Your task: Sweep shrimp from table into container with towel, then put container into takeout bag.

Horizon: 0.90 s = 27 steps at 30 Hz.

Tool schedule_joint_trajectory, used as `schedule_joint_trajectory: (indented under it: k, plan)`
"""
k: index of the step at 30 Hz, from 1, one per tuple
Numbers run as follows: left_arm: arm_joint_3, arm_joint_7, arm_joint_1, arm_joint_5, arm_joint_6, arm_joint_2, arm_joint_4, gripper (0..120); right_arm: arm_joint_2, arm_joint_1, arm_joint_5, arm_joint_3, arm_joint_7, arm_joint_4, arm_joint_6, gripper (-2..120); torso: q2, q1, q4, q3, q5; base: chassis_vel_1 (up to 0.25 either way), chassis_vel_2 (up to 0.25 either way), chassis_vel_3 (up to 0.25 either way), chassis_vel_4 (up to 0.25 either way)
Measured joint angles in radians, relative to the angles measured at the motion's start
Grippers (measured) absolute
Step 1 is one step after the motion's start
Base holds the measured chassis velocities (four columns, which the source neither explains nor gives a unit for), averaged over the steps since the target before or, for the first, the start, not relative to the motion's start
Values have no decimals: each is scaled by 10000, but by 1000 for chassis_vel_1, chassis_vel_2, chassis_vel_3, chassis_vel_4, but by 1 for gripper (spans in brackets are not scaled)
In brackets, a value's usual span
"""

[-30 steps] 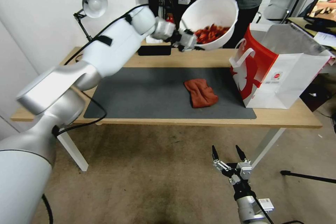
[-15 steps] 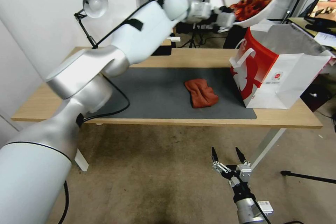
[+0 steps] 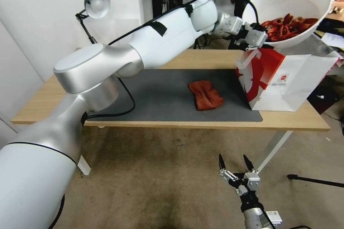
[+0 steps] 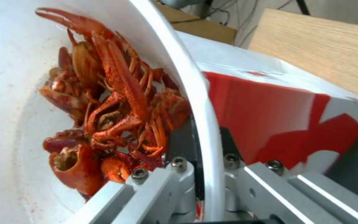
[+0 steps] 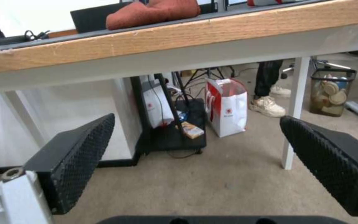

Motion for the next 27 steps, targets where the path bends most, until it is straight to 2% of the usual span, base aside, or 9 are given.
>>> schedule_joint_trajectory:
  k: [3,6,10,12,15,23,25,26,27]
  plan:
    - [510,213,-64,-224,203,8,-49,0,6,-5,0,-1,-3,-3,2,100,0,0,0,0,-1,0,0,0,0]
    - [716,412,-115,-311,364,9,-28,0,2,-5,4,11,-3,-3,3,100,0,0,-1,0,-1,0,0,0,0]
    - [843,685,-193,-450,510,18,75,0,5,-18,11,14,-3,-4,29,100,0,-1,0,0,-1,0,0,0,0]
    - [852,1210,-280,-441,583,21,112,0,10,-32,21,15,-3,-17,70,100,0,0,0,0,-1,0,0,0,0]
    - [851,1410,-335,-377,629,21,119,0,8,-29,30,17,-3,-18,79,100,0,-1,-1,0,-1,0,0,0,0]
    - [819,1307,-464,-76,745,23,-11,0,-45,44,66,20,2,-58,79,100,0,0,-1,2,0,0,0,0,0]
    - [817,1122,-492,-28,746,24,-35,6,-68,80,76,21,9,-71,74,100,0,-1,-2,1,-1,0,0,0,0]
    - [817,1033,-497,-2,746,26,-47,14,-77,105,81,21,12,-84,66,100,-1,0,0,2,-1,0,0,0,0]
    - [817,1033,-497,-2,746,26,-47,14,-77,105,81,21,12,-84,66,100,-1,0,0,2,-1,0,0,0,0]
